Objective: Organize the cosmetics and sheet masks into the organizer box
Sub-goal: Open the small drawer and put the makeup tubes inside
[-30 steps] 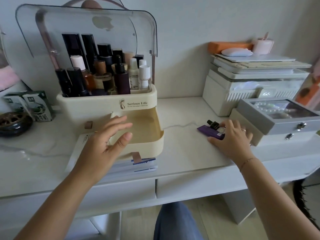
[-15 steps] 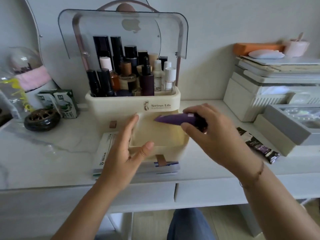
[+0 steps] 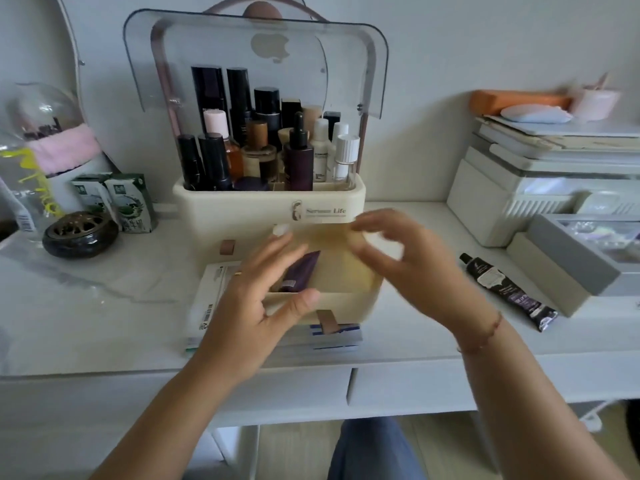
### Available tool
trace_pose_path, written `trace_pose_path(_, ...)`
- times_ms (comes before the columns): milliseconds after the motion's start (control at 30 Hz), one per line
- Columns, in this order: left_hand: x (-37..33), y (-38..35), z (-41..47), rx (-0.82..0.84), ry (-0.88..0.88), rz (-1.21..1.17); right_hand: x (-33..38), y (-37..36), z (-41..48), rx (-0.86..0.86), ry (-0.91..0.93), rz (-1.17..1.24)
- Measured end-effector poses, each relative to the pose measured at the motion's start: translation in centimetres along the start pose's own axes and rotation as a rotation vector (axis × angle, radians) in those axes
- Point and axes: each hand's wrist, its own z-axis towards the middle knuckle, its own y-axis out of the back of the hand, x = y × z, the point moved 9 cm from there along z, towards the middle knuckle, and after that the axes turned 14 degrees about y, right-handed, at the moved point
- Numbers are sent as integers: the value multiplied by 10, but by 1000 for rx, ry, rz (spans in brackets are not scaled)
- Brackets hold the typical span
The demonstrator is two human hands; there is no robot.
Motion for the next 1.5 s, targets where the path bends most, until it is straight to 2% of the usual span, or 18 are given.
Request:
trace_pose_path(67,1,1,2,7,5,-21,-47,43,-33,-153,-143,-180)
trace_pose_path(100,3,2,3,12,13,-42,-73,59,-54,-160,-247,-265)
trace_pose_path(233,3,-1,9,2,3,-47,-149,82,-128,57,-606,-501)
trace_pose_path(333,0,-4,12,1,-21,-9,-163,87,-148,64,-665,-509)
trace_pose_path(467,-3,-5,12,-5,-46,37,-159,91,-144,-80,-574,-480)
trace_pose_path(633,-5,-6,12,-12,-47,74,-123,95,-125,-322,-478,-404)
trace_pose_path(700,-5,-6,12,-5,-41,94,-90,105,-109,-440,-367,-393)
trace_pose_path(800,-7,-5,11,-11,-71,171,-22,121,-82,-627,-105,-299)
trace_pose_path(867,-7,-5,10,-21,-83,226,19,120,-63,-653,53,-179)
trace_pose_path(933,-7,-5,9,-34,-88,262,48,103,-42,-562,149,-169)
trace_pose_path(1000,-7,-4,9,-39,-75,246,63,72,-20,-388,188,-259)
trace_pose_path(1100,-2,-4,7,-21,-33,200,56,18,-1,-78,160,-370)
trace_pose_path(1167,5,-4,4,-8,5,171,41,-4,1,64,108,-406)
trace_pose_path(1400,26,-3,-3,31,125,54,13,-46,-1,392,8,-280)
trace_pose_path(1500,26,-3,-4,30,133,45,11,-51,0,449,38,-271)
